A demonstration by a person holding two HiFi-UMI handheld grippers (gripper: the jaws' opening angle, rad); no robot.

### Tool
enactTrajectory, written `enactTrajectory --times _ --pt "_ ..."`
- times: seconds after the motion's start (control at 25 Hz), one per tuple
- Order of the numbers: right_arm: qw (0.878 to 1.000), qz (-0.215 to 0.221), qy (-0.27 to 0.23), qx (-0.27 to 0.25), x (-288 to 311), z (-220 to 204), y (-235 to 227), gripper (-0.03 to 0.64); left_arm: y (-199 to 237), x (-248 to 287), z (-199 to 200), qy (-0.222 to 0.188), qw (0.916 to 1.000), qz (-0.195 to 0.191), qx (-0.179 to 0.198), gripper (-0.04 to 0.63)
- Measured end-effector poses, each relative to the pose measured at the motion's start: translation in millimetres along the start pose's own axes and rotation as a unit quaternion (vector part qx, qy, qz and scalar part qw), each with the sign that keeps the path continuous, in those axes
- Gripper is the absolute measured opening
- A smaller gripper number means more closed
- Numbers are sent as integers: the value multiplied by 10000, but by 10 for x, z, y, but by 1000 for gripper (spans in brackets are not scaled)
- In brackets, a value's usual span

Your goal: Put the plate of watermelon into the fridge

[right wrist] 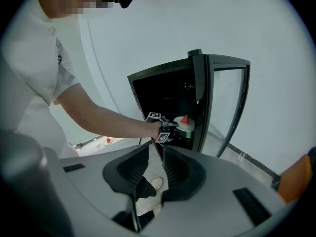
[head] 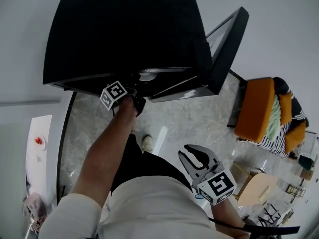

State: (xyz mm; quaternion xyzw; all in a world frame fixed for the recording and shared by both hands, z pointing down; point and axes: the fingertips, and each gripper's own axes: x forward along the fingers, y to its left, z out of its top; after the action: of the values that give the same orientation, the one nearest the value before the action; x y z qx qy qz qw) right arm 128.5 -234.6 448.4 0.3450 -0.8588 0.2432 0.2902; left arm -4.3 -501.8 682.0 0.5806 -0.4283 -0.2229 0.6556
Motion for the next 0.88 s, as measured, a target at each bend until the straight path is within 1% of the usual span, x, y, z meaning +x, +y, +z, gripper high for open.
enactTrajectory --times 0.16,0.32,0.48,0.64,0.88 --pt "10000 -33 -1 51 -10 -18 -18 98 27 53 4 62 9998 161 125 25" --pt "10000 -30 3 87 -8 -34 -20 98 60 74 29 132 9971 548 517 26" --pt "10000 -16 -19 94 1 -21 -36 98 77 105 82 109 9918 927 877 28" --pt "9999 -31 -19 114 -7 -27 -75 98 72 138 72 184 9821 1319 1333 52" --pt "9998 -68 -62 167 -44 -42 -108 98 90 140 57 245 9617 1863 1997 91"
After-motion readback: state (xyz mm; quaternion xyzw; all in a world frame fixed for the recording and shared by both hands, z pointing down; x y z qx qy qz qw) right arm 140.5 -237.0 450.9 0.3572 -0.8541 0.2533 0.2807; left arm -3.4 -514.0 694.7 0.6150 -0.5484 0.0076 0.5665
